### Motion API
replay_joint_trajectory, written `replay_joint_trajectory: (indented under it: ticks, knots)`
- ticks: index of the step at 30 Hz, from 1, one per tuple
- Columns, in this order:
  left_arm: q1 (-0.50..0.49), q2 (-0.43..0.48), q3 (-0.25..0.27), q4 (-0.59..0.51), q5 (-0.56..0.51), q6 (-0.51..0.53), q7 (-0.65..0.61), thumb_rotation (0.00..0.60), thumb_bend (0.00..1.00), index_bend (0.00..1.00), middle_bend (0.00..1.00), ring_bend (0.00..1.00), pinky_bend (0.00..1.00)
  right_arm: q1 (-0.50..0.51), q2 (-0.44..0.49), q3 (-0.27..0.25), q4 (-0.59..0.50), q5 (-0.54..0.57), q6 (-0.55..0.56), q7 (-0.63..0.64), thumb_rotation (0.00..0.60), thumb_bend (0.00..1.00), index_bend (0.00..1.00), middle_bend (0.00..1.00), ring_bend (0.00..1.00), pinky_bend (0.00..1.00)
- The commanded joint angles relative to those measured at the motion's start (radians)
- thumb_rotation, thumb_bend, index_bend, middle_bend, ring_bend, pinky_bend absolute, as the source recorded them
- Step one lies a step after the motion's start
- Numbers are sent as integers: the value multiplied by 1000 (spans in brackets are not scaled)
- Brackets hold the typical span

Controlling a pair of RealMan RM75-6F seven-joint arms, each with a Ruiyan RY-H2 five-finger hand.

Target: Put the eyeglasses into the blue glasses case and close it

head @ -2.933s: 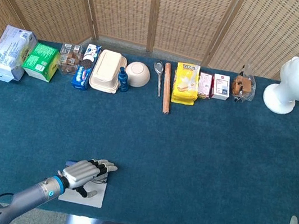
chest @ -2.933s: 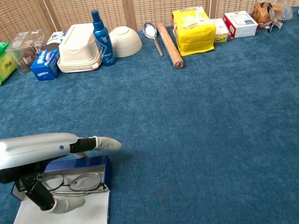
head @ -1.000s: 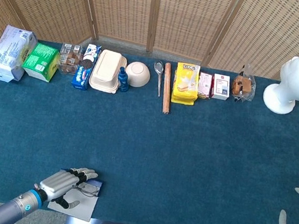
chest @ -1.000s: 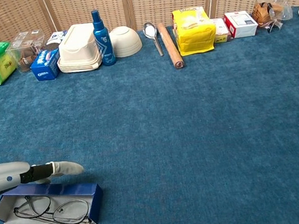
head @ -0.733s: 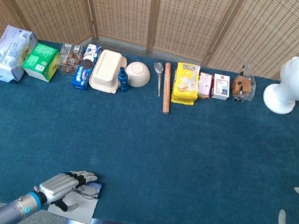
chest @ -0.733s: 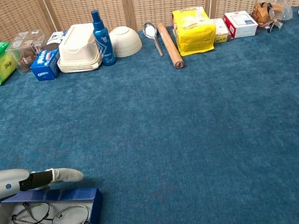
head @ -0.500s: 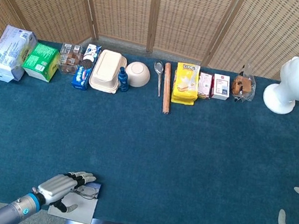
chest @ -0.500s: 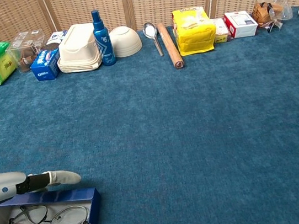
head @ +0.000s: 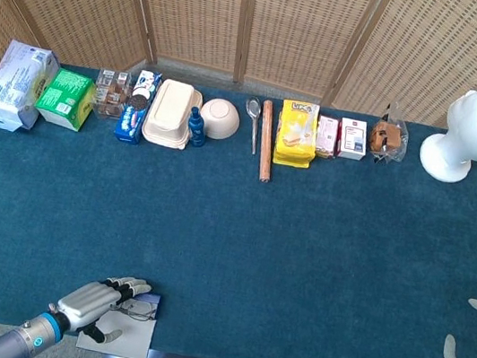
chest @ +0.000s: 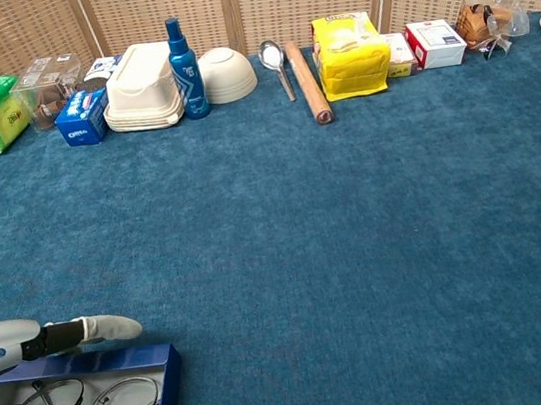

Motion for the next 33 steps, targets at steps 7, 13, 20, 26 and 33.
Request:
replay_joint_trajectory:
  ticks: [7, 13, 20, 26, 33]
  knots:
    - [88, -23, 1, 15, 96, 148, 38, 562, 361, 0, 26, 0, 22, 5, 0, -1, 10, -1, -5, 14, 600, 395, 9, 280, 103, 189]
    - [195, -71, 44, 81, 273, 313, 141, 563, 357, 0, 12, 0, 0, 19, 1, -4, 23, -6, -26, 32, 600, 395, 10, 280, 102, 190]
    - [288, -105, 81, 169, 397, 424, 210, 575, 315, 0, 0, 0, 0, 59, -2, 1, 34, -25, -66, 41, 600, 396, 8, 280, 93, 189]
    - [340, -117, 118, 243, 456, 442, 233, 568, 289, 0, 0, 0, 0, 90, -11, 8, 43, -25, -98, 52, 600, 394, 6, 280, 90, 190]
    - [406, -179, 137, 380, 563, 496, 261, 543, 268, 0, 0, 0, 0, 122, -23, 9, 64, -29, -130, 76, 600, 394, 6, 280, 89, 190]
